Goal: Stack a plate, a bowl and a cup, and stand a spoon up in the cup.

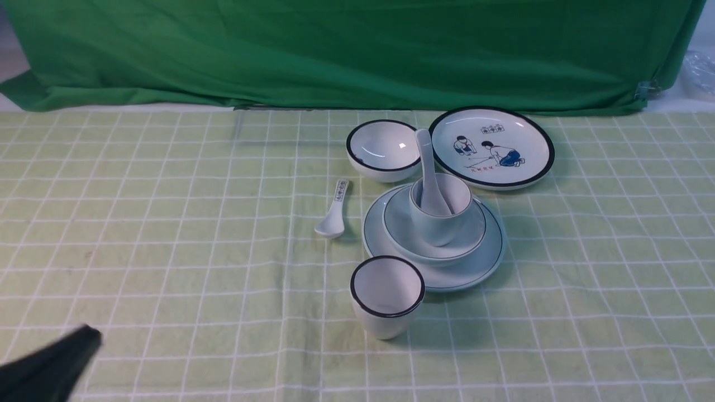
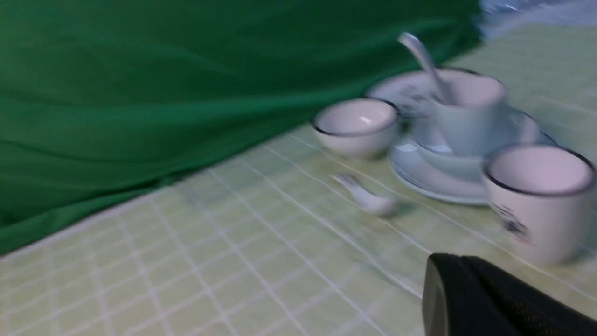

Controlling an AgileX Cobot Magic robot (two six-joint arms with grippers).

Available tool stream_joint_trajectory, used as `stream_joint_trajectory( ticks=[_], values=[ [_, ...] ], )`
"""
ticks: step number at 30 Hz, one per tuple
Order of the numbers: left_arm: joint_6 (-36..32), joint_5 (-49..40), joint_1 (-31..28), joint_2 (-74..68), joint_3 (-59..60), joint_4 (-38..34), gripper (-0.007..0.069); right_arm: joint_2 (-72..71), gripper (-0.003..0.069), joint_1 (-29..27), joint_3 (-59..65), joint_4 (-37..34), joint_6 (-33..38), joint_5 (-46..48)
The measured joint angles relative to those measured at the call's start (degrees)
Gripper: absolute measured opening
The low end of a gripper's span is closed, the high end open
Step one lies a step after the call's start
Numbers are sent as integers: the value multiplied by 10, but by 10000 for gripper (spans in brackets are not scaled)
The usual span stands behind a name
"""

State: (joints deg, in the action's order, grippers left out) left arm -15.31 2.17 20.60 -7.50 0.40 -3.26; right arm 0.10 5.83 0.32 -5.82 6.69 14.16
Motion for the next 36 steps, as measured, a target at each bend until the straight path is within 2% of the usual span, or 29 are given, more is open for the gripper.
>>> stream_joint_trajectory(
  ticks=[1,3,6,9,12,36],
  values=[
    [17,5,-58,24,0,-6,3,0,87,0,0,0,0,0],
    [48,-3,-116,53,0,-11,3,0,90,0,0,0,0,0],
    [87,-46,-175,73,0,-14,3,0,92,0,0,0,0,0],
    [102,-129,-199,75,0,-15,3,0,101,0,1,0,0,0],
    [107,-153,-199,75,0,-17,3,0,108,0,1,0,0,0],
    [109,-154,-200,75,0,-2,3,0,164,0,1,0,-1,0]
  ],
)
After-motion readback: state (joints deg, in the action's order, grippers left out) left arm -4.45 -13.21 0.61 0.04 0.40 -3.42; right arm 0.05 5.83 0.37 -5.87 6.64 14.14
